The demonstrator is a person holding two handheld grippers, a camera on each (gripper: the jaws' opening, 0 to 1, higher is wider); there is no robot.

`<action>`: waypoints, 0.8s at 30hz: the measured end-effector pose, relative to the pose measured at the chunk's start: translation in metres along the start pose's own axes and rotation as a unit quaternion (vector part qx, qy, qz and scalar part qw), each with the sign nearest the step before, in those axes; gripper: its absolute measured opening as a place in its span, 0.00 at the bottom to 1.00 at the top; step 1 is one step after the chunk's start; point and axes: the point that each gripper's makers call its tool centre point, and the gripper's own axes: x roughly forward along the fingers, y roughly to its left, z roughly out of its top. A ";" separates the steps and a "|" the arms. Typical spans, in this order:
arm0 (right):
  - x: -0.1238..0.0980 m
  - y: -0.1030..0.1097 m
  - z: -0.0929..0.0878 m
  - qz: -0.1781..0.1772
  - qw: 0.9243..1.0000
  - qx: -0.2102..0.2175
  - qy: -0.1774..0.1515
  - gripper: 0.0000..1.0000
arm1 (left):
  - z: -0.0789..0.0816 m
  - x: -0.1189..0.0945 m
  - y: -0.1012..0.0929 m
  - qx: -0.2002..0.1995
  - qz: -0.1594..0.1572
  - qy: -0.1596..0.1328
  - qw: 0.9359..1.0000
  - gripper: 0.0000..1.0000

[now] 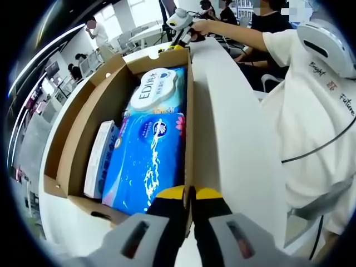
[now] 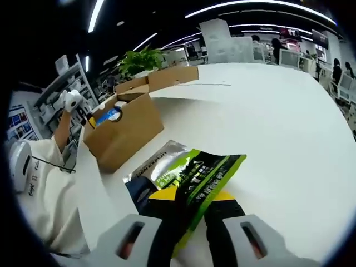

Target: Operate the shoe box by opening the lid, removing the specified soft item, and placing it in the target area until the item is outside and the box remains undamaged.

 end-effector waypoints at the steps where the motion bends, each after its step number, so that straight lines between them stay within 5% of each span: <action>1: -0.001 -0.002 0.000 -0.010 1.000 0.013 -0.006 0.18 | 0.000 0.000 0.000 -0.001 0.000 -0.001 1.000 0.03; 8: -0.003 -0.010 -0.003 -0.049 0.998 -0.029 0.004 0.26 | 0.000 0.000 0.001 -0.001 -0.001 0.000 1.000 0.03; 24: 0.001 -0.011 -0.005 -0.070 0.996 -0.063 -0.001 0.25 | 0.000 0.000 0.001 0.002 0.002 -0.002 1.000 0.03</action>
